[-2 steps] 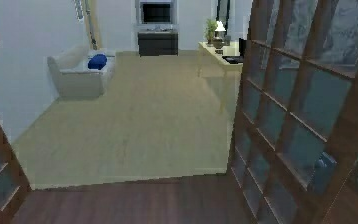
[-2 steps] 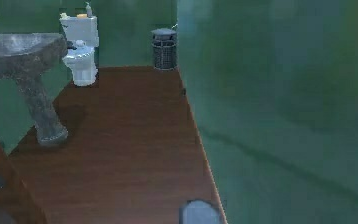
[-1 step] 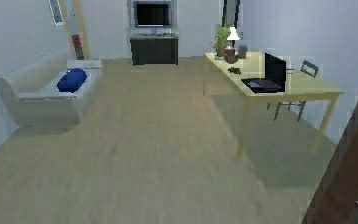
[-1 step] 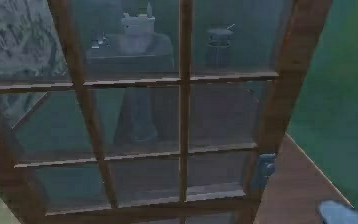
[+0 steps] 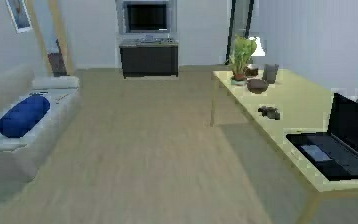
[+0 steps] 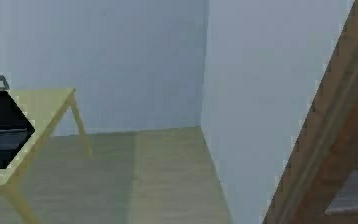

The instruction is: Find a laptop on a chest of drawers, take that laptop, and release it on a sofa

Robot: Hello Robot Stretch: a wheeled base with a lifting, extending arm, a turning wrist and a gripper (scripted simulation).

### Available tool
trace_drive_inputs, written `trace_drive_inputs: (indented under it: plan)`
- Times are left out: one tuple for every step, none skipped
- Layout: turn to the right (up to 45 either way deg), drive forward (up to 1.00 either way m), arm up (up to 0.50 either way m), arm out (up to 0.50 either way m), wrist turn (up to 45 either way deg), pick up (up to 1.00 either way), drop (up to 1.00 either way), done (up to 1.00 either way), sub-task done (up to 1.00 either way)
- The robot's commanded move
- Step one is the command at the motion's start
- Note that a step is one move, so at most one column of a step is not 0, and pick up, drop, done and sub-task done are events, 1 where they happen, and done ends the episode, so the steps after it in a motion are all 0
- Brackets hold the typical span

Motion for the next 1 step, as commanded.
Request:
trace_drive_inputs:
  plan:
    - [0.0,1.0,0.0,0.0,0.0,0.0,0.0,0.0,0.0]
